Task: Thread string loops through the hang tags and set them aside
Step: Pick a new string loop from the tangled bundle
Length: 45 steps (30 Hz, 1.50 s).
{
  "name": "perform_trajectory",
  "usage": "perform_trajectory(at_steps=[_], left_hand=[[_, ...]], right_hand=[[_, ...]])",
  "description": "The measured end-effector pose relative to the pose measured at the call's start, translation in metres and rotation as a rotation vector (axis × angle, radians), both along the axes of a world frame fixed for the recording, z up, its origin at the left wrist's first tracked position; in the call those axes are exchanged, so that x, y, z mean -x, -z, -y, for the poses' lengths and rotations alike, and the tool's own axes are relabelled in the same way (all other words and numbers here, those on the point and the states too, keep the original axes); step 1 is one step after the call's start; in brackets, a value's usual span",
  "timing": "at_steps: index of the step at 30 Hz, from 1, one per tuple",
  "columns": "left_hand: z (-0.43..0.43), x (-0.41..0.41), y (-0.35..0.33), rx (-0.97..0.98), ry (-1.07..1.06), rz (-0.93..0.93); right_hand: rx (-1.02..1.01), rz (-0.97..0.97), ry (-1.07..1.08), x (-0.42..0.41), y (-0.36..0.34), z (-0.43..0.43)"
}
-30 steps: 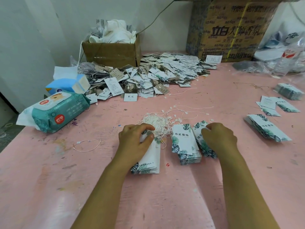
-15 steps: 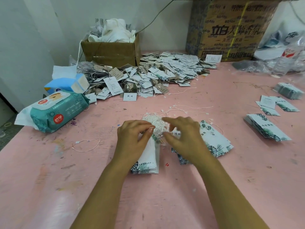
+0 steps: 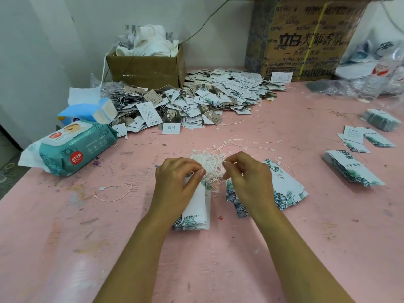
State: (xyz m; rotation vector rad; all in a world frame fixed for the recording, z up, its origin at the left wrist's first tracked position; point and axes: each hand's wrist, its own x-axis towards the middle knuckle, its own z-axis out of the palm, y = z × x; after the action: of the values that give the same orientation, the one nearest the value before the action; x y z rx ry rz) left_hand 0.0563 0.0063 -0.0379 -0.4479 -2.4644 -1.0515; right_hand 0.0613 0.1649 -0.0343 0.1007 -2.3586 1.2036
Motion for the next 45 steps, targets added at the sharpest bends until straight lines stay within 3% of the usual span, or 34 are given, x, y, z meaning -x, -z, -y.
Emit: perform_trajectory(at_steps=[8,26,45], left_hand=[[0.002,0.003,0.004,-0.044,-0.069,0.017],[0.002,0.006,0.01,0.06,-0.11,0.054],[0.002,0.005,0.012,0.078,-0.107,0.085]], right_hand=[[0.295,0.052,0.078,-0.001,-0.007,-0.006],[0.721,-0.037,0.029,0.001,-0.011,-0.006],[0.883,-0.017,0.021,0.001,-0.013,-0.01]])
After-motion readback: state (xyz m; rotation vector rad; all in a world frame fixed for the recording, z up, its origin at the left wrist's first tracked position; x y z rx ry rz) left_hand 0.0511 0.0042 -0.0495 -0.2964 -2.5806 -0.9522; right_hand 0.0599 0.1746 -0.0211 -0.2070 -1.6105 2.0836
